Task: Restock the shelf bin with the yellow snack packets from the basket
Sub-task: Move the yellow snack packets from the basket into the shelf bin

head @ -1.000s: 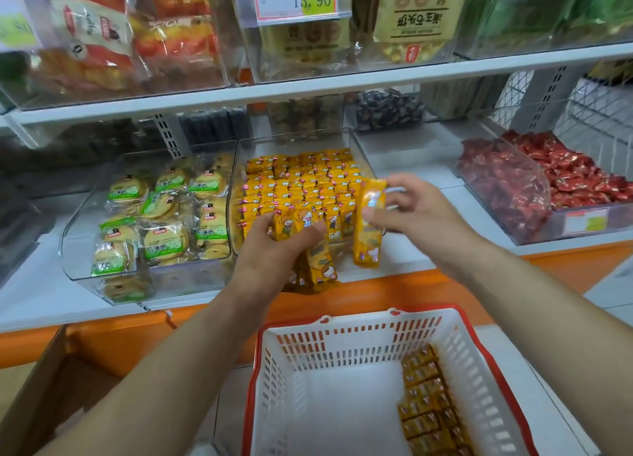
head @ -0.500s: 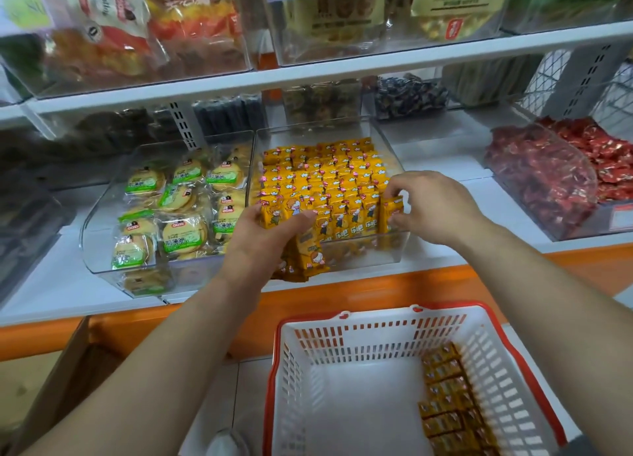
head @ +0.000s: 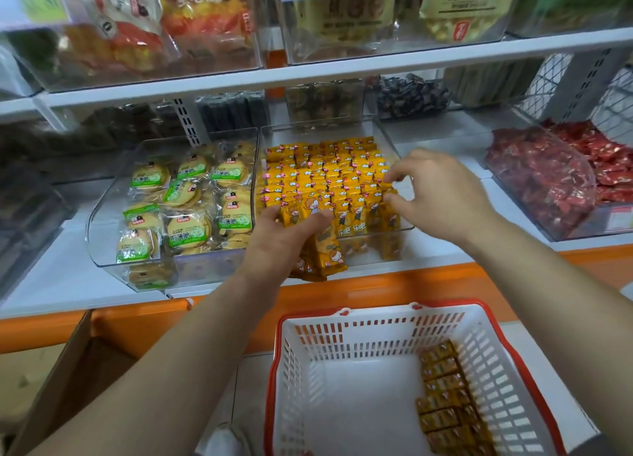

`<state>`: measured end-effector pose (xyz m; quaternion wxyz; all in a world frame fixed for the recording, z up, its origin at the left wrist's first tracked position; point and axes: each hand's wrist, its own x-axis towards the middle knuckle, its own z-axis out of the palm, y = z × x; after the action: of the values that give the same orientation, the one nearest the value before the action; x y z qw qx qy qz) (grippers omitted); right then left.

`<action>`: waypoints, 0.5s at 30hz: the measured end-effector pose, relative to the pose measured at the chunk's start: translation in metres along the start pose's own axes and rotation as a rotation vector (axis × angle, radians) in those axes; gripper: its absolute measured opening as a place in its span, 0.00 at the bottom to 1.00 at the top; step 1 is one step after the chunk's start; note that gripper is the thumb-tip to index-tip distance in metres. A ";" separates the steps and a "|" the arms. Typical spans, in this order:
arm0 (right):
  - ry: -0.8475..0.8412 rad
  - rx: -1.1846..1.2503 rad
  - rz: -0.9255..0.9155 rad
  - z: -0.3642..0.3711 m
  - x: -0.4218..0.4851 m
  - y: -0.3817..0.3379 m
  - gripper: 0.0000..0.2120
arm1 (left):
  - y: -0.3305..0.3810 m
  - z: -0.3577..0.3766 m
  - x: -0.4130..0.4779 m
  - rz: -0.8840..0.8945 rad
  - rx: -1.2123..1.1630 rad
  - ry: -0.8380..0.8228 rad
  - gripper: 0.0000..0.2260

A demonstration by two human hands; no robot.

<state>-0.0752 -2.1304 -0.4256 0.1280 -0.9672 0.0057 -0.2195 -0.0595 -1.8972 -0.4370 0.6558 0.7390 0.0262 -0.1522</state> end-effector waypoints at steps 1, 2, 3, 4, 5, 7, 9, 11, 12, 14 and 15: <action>-0.005 0.213 0.043 -0.001 -0.008 -0.009 0.08 | 0.001 0.004 -0.003 -0.012 -0.014 -0.009 0.45; -0.069 0.440 0.095 0.000 -0.016 -0.019 0.09 | 0.003 0.008 -0.005 -0.014 -0.032 -0.022 0.48; -0.169 0.637 0.136 0.001 -0.024 -0.028 0.13 | 0.004 0.013 -0.007 -0.014 -0.052 -0.035 0.48; -0.266 0.766 0.157 0.004 -0.032 -0.036 0.19 | 0.005 0.017 -0.009 -0.015 -0.075 -0.046 0.49; -0.338 0.827 0.161 0.006 -0.038 -0.041 0.25 | 0.005 0.021 -0.010 -0.020 -0.097 -0.049 0.49; -0.387 0.890 0.163 0.009 -0.046 -0.047 0.33 | 0.005 0.027 -0.012 -0.022 -0.118 -0.038 0.50; -0.386 0.972 0.201 0.007 -0.047 -0.047 0.36 | 0.005 0.030 -0.015 -0.011 -0.136 -0.037 0.52; -0.412 1.028 0.235 0.002 -0.047 -0.045 0.37 | 0.007 0.030 -0.020 -0.017 -0.173 -0.062 0.55; -0.430 1.044 0.249 0.000 -0.047 -0.044 0.37 | 0.008 0.030 -0.022 -0.030 -0.197 -0.074 0.55; -0.458 1.073 0.278 -0.004 -0.047 -0.041 0.37 | 0.009 0.027 -0.023 -0.074 -0.235 -0.101 0.49; -0.468 1.086 0.289 -0.005 -0.047 -0.040 0.37 | 0.008 0.025 -0.021 -0.089 -0.246 -0.109 0.44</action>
<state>-0.1218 -2.0892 -0.4314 0.6293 -0.7757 -0.0044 0.0469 -0.0826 -1.9198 -0.4258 0.7345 0.6418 0.0417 -0.2164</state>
